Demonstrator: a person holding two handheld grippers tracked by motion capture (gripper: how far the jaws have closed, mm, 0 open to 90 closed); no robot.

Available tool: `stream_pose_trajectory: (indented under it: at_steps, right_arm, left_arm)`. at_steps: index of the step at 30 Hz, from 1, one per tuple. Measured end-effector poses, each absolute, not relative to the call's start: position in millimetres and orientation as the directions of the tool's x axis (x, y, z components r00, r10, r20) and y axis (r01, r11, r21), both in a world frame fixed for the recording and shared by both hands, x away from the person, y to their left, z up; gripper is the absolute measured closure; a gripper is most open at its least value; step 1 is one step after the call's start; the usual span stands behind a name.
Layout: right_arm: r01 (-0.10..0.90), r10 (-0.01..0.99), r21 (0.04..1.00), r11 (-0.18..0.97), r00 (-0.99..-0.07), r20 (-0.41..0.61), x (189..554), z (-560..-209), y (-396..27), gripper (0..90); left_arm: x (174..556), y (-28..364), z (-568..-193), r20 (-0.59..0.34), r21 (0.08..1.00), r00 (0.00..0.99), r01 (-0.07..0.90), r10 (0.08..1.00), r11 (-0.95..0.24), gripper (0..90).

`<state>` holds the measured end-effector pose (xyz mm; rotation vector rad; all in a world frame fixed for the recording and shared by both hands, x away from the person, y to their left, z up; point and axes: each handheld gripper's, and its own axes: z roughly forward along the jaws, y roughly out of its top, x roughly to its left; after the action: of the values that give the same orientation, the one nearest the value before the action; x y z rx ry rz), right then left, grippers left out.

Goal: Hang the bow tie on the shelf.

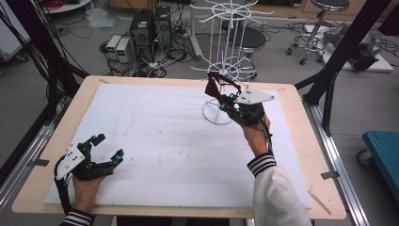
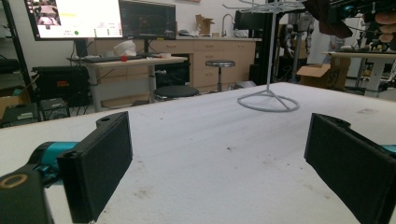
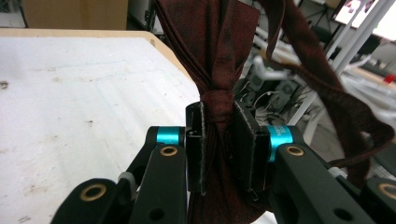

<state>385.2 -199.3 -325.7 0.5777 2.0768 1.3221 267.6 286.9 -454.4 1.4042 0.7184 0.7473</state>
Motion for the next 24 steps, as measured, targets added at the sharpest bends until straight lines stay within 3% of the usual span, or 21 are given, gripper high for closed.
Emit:
stream_pose_trajectory:
  at_steps: [24]
  right_arm:
    - [0.216, 0.697, 0.905, 0.368, -0.708, -0.114, 393.0, -357.1, -208.6, 75.3]
  left_arm:
    - [267.4, 287.0, -454.4, 0.0, 0.999, 0.586, -0.034, 0.81, 0.024, 8.1]
